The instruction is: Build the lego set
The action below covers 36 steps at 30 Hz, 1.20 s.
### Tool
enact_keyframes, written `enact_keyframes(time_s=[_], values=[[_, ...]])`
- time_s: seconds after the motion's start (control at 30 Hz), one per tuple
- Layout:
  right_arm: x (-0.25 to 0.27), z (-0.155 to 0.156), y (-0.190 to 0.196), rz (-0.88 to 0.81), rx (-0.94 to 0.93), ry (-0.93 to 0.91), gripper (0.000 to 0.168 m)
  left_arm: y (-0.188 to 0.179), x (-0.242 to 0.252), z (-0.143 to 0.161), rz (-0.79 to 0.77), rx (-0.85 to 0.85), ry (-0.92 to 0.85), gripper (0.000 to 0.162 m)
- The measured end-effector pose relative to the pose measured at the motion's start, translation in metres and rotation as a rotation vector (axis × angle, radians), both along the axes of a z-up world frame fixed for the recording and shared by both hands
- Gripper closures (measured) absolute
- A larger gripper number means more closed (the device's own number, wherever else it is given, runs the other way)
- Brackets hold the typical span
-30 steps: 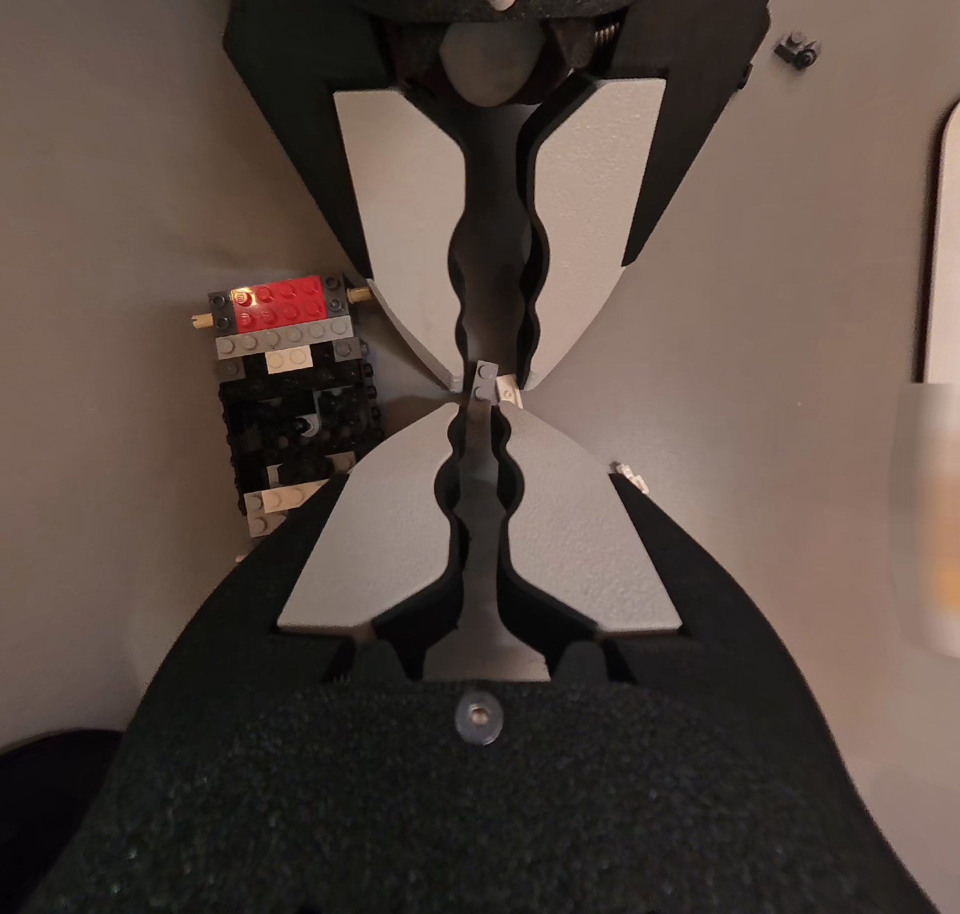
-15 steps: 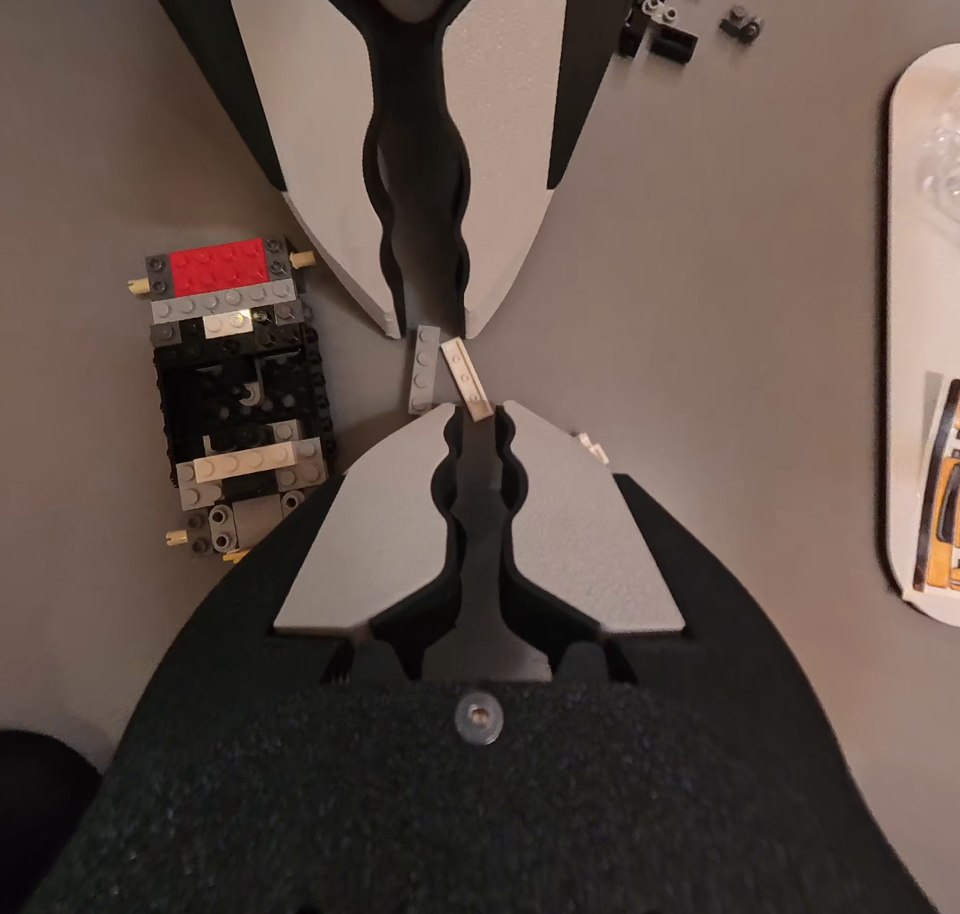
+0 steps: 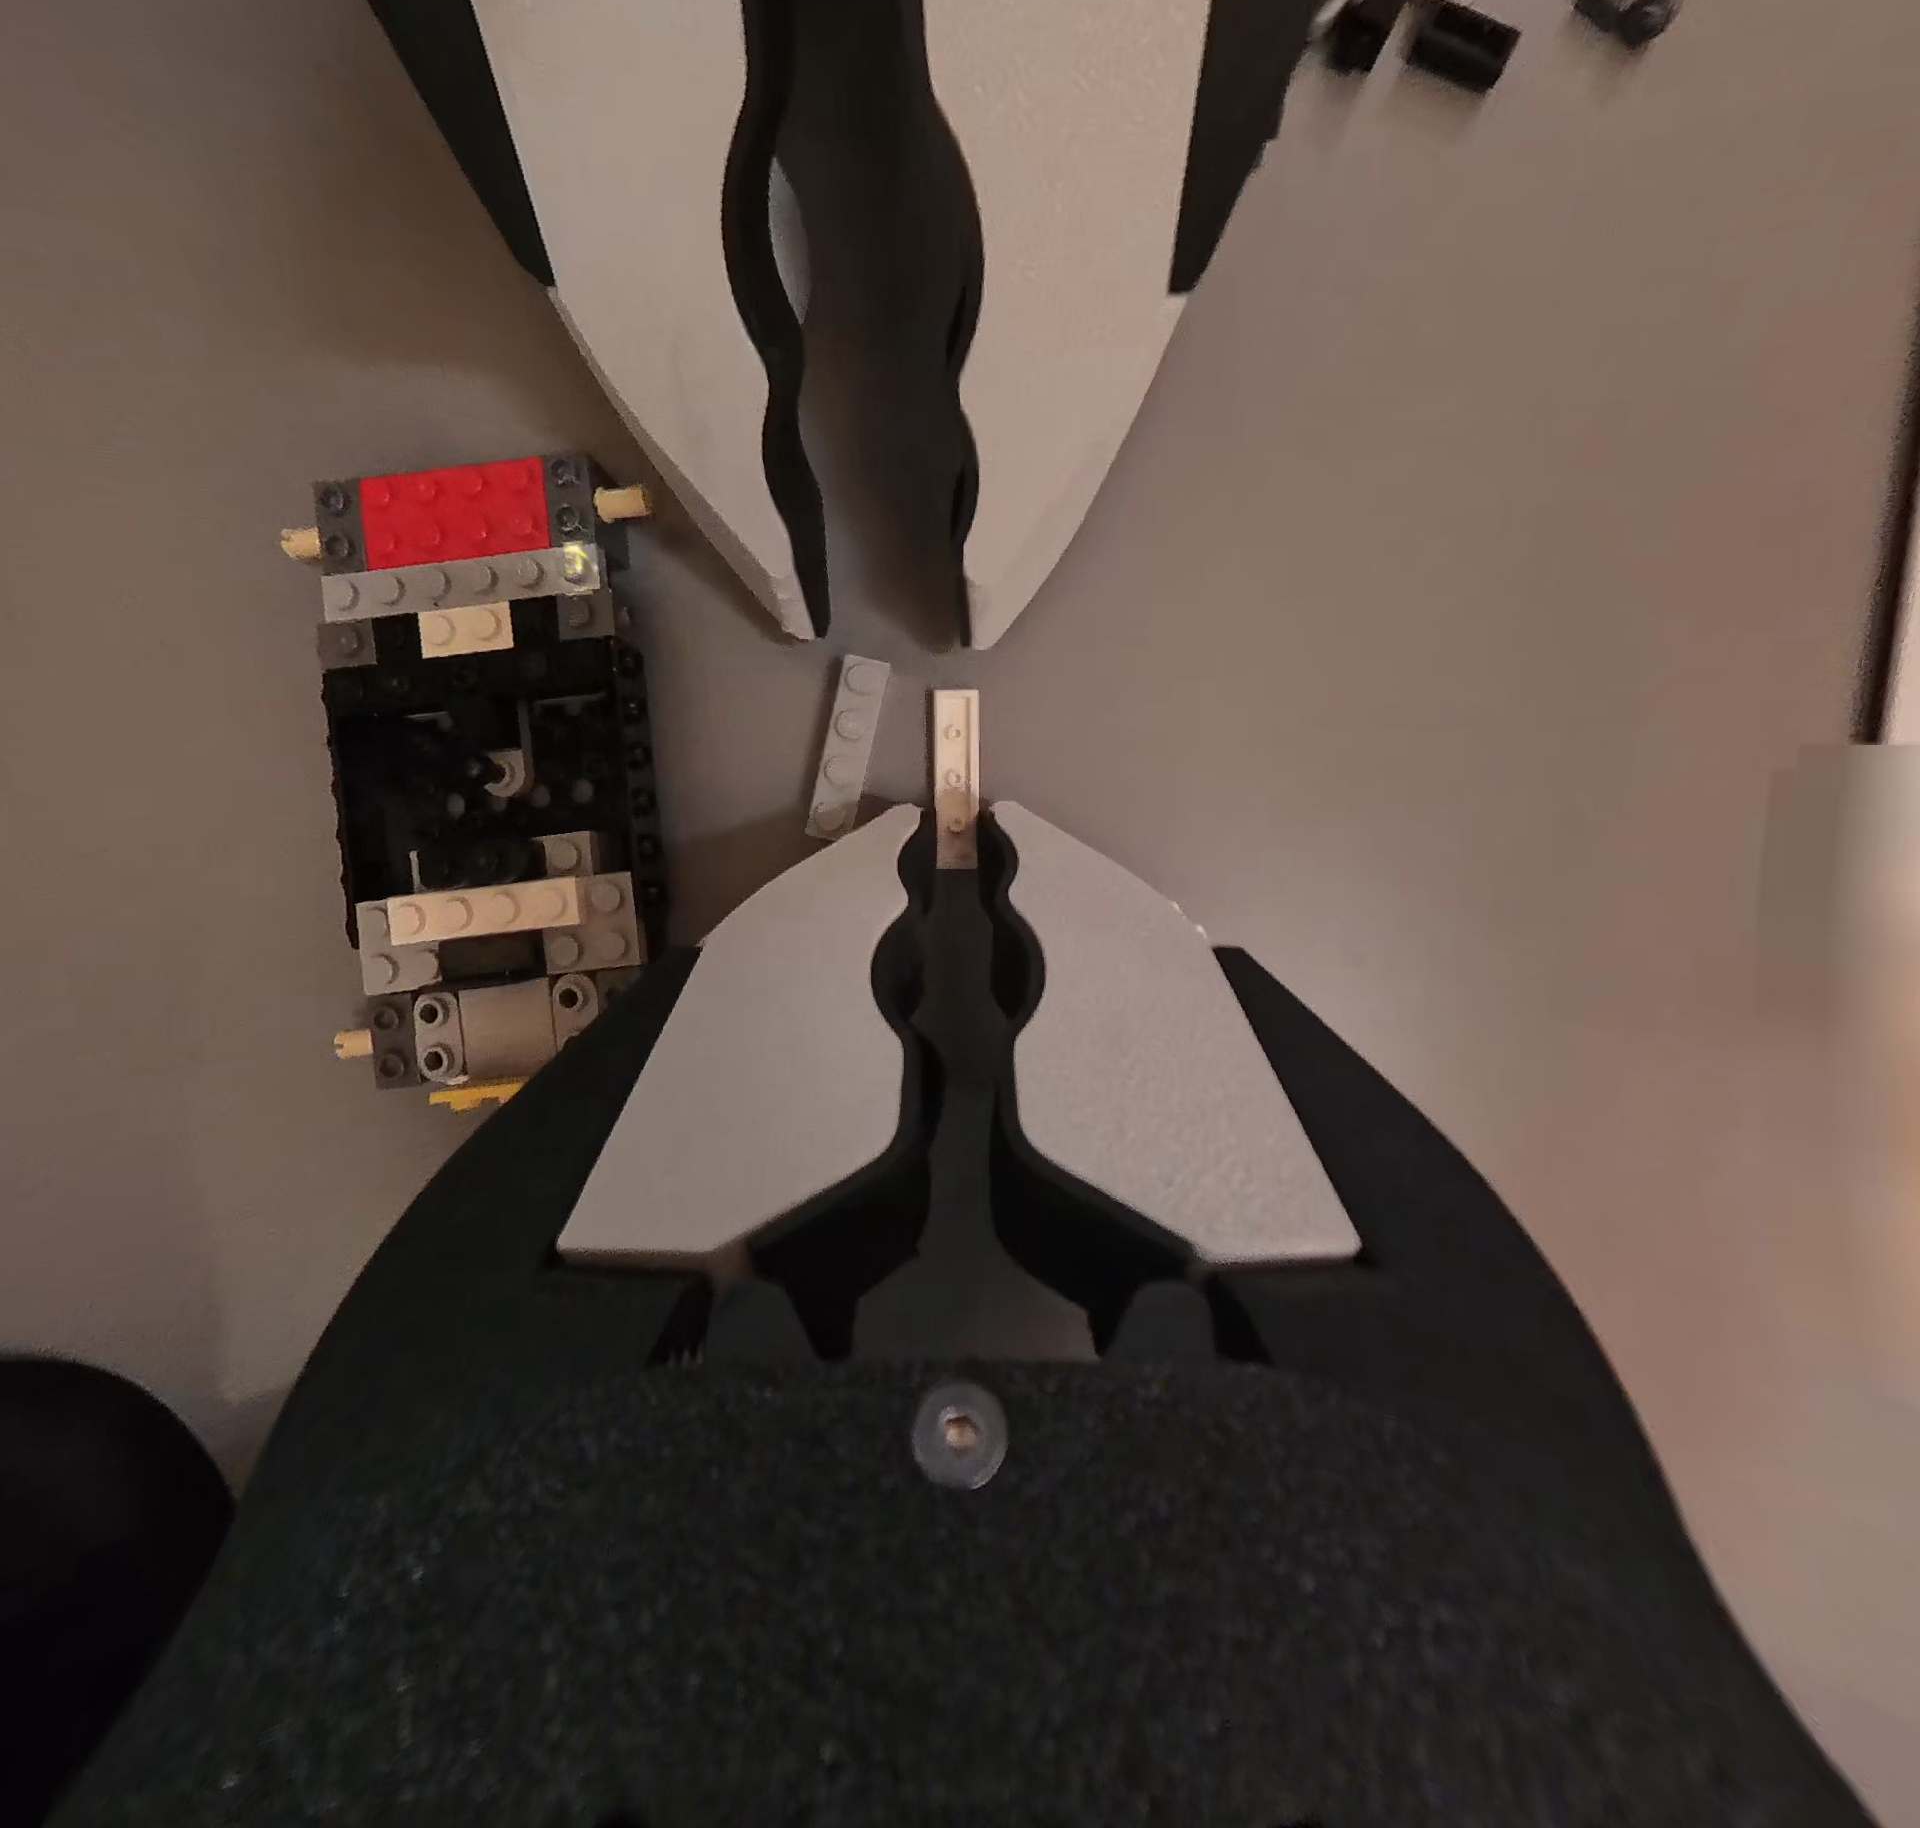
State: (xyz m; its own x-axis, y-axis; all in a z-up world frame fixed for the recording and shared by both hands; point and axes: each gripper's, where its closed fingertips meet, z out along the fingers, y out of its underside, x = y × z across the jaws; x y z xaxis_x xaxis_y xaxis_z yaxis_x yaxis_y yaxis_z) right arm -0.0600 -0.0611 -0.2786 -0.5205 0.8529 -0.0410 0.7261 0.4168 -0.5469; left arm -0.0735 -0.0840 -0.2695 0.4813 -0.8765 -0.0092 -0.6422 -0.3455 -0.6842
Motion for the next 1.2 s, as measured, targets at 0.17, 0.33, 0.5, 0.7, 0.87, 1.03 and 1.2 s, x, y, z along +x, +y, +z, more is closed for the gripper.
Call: enact_keyframes(time_s=[0.17, 0.33, 0.5, 0.7, 0.87, 1.03, 1.2], values=[[0.002, 0.038, -0.008, -0.046, -0.214, 0.11, 0.161, 0.006, 0.003, 0.024, -0.008, 0.169, -0.029, 0.14], [0.01, 0.055, -0.019, -0.027, -0.387, 0.131, 0.162, 0.006, 0.012, 0.049, -0.051, 0.352, -0.025, 0.143], [0.014, 0.054, -0.023, -0.009, -0.453, 0.109, 0.162, -0.001, 0.021, 0.056, -0.109, 0.444, 0.02, 0.15], [0.018, 0.058, -0.026, 0.008, -0.498, 0.11, 0.161, -0.005, 0.023, 0.054, -0.147, 0.472, 0.062, 0.151], [0.019, 0.061, -0.028, 0.02, -0.515, 0.112, 0.162, -0.007, 0.025, 0.055, -0.157, 0.483, 0.068, 0.156], [0.012, 0.068, -0.018, -0.026, -0.463, 0.2, 0.155, 0.001, 0.016, 0.053, -0.046, 0.329, -0.04, 0.159], [0.006, 0.076, -0.009, -0.015, -0.117, 0.347, 0.147, 0.005, 0.01, 0.053, 0.15, -0.166, -0.441, 0.159]])
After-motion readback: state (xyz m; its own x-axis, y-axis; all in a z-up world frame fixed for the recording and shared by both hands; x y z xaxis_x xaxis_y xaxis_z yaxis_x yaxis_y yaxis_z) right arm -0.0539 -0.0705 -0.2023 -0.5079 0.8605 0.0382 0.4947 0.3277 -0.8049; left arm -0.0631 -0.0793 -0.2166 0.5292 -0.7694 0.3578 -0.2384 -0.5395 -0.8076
